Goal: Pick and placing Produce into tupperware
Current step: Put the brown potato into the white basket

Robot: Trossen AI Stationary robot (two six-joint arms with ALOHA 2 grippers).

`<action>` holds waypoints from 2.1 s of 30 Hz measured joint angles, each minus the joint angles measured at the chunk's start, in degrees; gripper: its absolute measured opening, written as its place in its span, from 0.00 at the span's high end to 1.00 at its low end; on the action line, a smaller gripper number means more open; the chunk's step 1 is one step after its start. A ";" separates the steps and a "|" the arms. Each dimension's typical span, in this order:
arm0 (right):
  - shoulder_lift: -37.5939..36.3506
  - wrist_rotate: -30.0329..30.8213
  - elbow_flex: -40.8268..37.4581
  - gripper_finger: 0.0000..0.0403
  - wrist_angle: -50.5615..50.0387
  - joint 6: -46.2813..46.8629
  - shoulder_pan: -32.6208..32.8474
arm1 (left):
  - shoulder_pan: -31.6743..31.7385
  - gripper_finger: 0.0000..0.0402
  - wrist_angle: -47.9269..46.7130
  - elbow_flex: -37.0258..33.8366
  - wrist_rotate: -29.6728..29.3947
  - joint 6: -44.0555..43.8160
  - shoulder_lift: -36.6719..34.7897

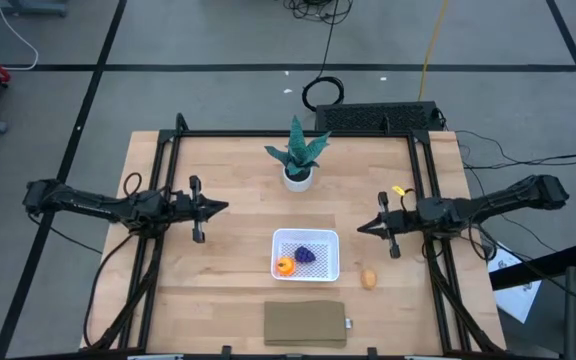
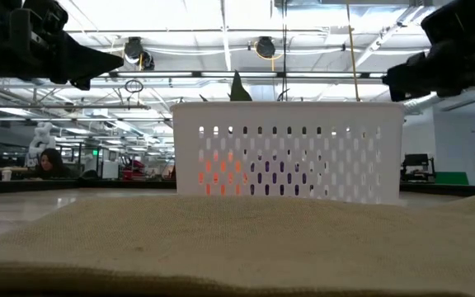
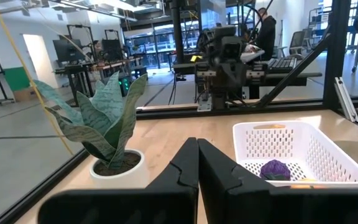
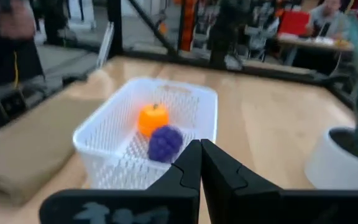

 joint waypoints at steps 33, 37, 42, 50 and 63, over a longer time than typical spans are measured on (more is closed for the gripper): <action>19.88 2.63 28.57 0.51 -40.98 14.74 8.28 | 0.00 1.00 -1.77 0.02 -0.02 1.11 0.01; 23.03 2.61 32.22 0.50 -44.25 14.69 11.03 | 0.00 1.00 -1.77 0.02 -0.02 1.37 0.00; 25.94 2.58 34.08 0.50 -44.61 15.85 12.26 | 0.00 1.00 -1.77 0.02 -0.03 1.38 0.01; 26.55 0.60 34.08 0.50 -42.96 18.45 15.80 | 0.00 1.00 -1.77 0.02 -0.02 1.14 0.02; 37.49 2.74 34.10 0.47 -49.28 21.95 20.44 | 0.00 1.00 -1.75 0.02 -0.62 1.38 0.02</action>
